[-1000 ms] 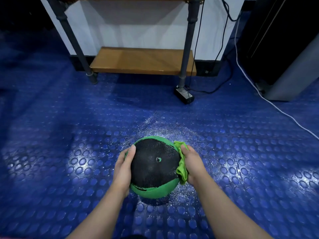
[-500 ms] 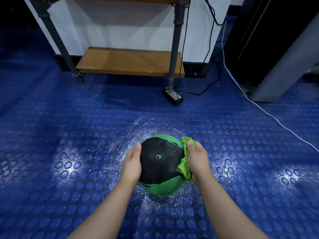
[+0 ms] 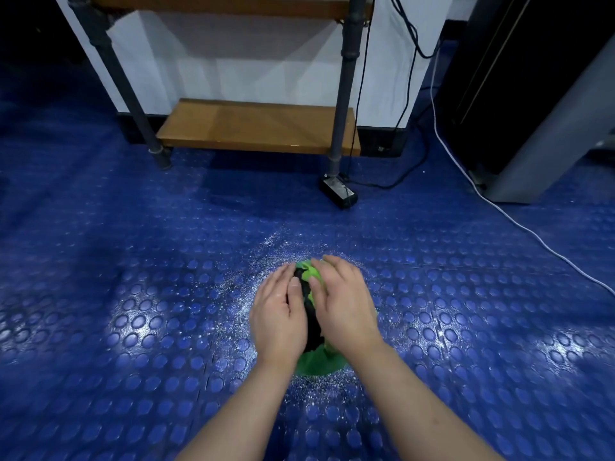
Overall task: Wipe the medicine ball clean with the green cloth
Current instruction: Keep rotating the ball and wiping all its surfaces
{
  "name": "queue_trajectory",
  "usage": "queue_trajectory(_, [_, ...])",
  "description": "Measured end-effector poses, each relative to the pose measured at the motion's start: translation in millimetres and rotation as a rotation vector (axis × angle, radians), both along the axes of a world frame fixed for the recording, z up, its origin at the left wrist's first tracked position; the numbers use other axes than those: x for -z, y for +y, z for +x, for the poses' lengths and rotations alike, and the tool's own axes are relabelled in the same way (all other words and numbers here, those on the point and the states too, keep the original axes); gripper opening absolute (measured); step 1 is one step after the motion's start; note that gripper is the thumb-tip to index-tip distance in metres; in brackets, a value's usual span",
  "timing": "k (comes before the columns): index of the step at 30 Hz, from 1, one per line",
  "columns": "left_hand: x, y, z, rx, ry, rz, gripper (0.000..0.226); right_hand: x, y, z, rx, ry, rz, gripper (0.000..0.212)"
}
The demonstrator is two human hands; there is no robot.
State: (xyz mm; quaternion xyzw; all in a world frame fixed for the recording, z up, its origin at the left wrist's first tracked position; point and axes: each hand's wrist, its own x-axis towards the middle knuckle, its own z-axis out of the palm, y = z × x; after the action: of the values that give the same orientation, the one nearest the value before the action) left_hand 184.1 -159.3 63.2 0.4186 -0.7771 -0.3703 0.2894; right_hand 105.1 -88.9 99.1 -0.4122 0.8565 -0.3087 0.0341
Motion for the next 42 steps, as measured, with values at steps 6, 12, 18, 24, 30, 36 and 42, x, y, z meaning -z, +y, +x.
queue_trajectory(6, [-2.8,13.3,-8.4,0.018,-0.041,-0.092,0.053,-10.0,-22.9,-43.9,0.14,-0.2,0.245,0.031])
queue_trajectory(12, [-11.2,7.4,-14.3,0.0,-0.072,-0.041,0.056,-4.5,6.8,-9.0,0.037,-0.063,0.001,0.032])
queue_trajectory(18, [-12.5,-14.1,-23.5,0.049,-0.131,0.051,0.036,17.2,36.7,21.3,-0.002,0.068,-0.14,0.038])
queue_trajectory(24, [-13.0,-5.1,-17.7,0.126,-0.125,-0.092,0.054,1.5,15.2,-10.6,0.021,0.007,-0.053,0.031])
queue_trajectory(30, [-10.5,-1.1,-8.7,0.166,-0.059,-0.09,0.055,-10.8,-24.2,-51.2,-0.016,-0.16,0.187,0.025])
queue_trajectory(36, [-17.2,-8.3,-8.6,0.128,-0.172,0.031,0.046,-7.7,-1.2,-24.2,-0.034,-0.082,0.047,0.031])
queue_trajectory(42, [-17.5,-7.7,-9.6,0.203,-0.281,-0.03,0.053,-7.1,21.2,-12.4,-0.058,-0.063,-0.011,0.031])
